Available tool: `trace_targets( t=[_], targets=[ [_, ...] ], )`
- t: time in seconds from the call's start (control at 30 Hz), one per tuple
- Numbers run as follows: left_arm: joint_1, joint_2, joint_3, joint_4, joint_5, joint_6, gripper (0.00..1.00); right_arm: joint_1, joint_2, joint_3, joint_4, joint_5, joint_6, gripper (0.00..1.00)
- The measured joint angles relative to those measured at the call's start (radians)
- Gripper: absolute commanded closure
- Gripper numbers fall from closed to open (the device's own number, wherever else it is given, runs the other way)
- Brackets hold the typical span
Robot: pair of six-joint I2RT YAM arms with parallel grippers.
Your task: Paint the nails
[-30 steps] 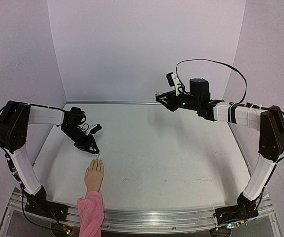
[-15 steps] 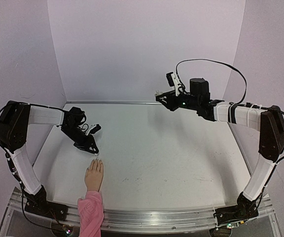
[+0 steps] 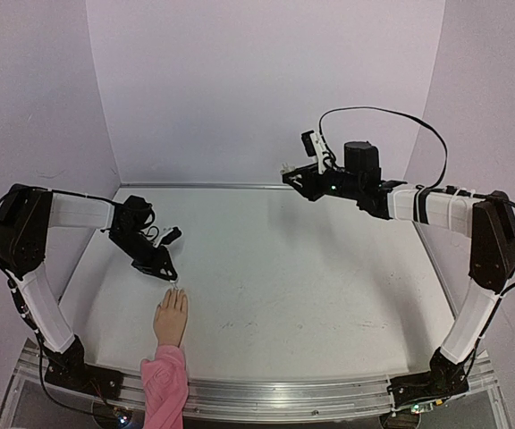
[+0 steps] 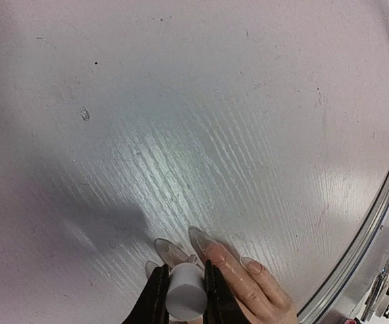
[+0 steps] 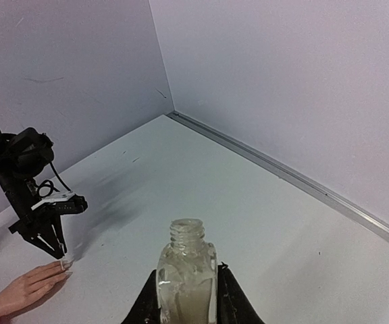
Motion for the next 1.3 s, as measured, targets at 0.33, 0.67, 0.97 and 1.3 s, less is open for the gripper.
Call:
trace_targets(
  t=[0.33,0.67,0.97,1.3],
  targets=[
    [0.008,-0.001,-0.001,0.011,-0.009,0.0,1.0,0.0,0.0,0.0,0.0,0.0,0.005,1.0],
    [0.014,0.03,0.012,0.025,-0.008,0.005,1.0,0.0,0.0,0.0,0.0,0.001,0.012,1.0],
    [0.024,0.041,0.014,0.027,-0.012,0.01,1.0,0.0,0.0,0.0,0.0,0.001,0.014,1.0],
    [0.031,0.05,0.062,0.036,-0.025,0.018,1.0,0.001,0.0,0.0,0.0,0.001,0.014,1.0]
  ],
)
